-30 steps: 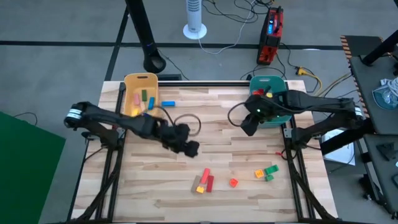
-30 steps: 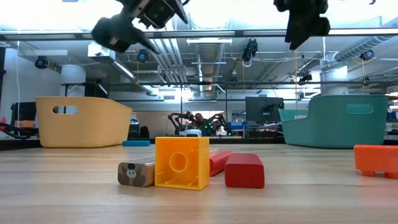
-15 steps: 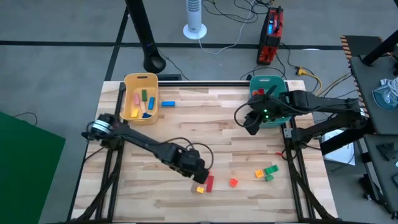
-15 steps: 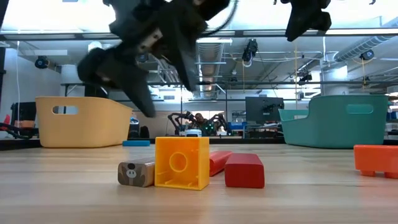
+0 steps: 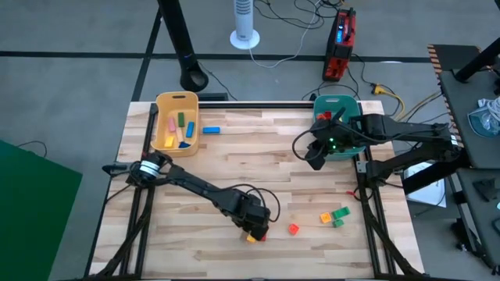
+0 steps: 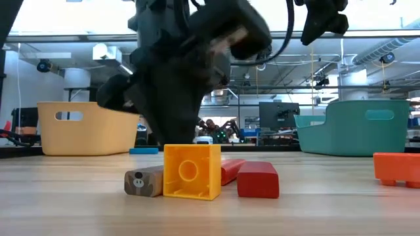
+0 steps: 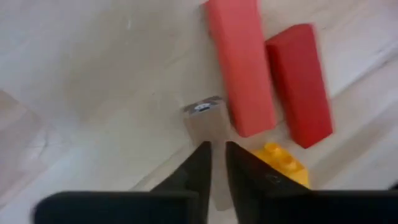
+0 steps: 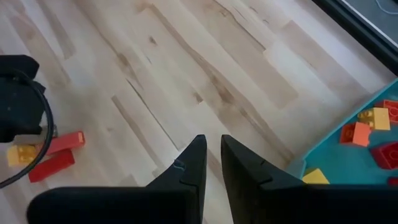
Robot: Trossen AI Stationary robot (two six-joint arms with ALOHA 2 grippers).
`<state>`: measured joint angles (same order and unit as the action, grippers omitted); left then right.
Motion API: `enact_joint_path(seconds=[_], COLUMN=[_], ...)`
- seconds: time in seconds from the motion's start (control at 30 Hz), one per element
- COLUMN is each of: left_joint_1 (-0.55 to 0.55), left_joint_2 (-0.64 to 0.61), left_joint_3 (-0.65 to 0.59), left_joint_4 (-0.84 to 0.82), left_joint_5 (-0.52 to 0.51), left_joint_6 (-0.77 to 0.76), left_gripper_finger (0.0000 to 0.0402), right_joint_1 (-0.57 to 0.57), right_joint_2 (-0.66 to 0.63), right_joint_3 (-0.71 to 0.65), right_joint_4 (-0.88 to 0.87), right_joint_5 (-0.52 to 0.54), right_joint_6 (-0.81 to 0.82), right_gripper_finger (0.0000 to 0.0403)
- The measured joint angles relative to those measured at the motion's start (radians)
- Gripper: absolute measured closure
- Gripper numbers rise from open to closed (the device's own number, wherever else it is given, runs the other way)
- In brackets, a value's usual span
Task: Sort blocks by size
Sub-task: Put the wooden block into the yellow bin
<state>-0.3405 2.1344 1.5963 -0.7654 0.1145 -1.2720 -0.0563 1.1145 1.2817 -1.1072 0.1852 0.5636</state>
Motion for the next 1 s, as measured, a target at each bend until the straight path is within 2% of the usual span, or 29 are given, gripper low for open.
enact_joint_path(seconds=[0.1, 0.3, 0.43, 0.53, 0.63, 0.8, 1.0], left_joint_1=[0.0, 0.005, 0.011, 0.012, 0.011, 0.011, 0.007], left_joint_2=[0.009, 0.009, -0.01, -0.047, -0.096, -0.124, -0.118], left_joint_3=[-0.001, 0.0, -0.004, -0.007, -0.004, -0.006, -0.02], left_joint_4=[-0.004, -0.075, -0.232, -0.303, -0.306, -0.289, -0.285], left_joint_5=[0.003, -0.023, -0.051, -0.083, -0.082, -0.08, -0.075], left_joint_6=[0.0, -0.002, 0.012, 0.015, -0.014, -0.043, -0.008], left_gripper_finger=[0.0396, 0.0386, 0.0386, 0.0386, 0.0382, 0.034, 0.0238], right_joint_1=[0.0, 0.0, 0.0, 0.0, 0.0, 0.0, 0.0], right_joint_2=[0.0, 0.0, 0.0, 0.0, 0.0, 0.0, 0.0], right_joint_3=[-0.009, -0.035, -0.046, -0.048, -0.049, -0.05, -0.052], right_joint_4=[0.0, 0.001, 0.001, 0.005, 0.021, 0.021, 0.022], right_joint_5=[0.0, -0.001, -0.002, -0.002, -0.002, -0.002, -0.003], right_joint_6=[0.0, 0.001, 0.004, 0.011, 0.011, 0.009, -0.012], right_gripper_finger=[0.0365, 0.0365, 0.0365, 0.0365, 0.0365, 0.0365, 0.0365])
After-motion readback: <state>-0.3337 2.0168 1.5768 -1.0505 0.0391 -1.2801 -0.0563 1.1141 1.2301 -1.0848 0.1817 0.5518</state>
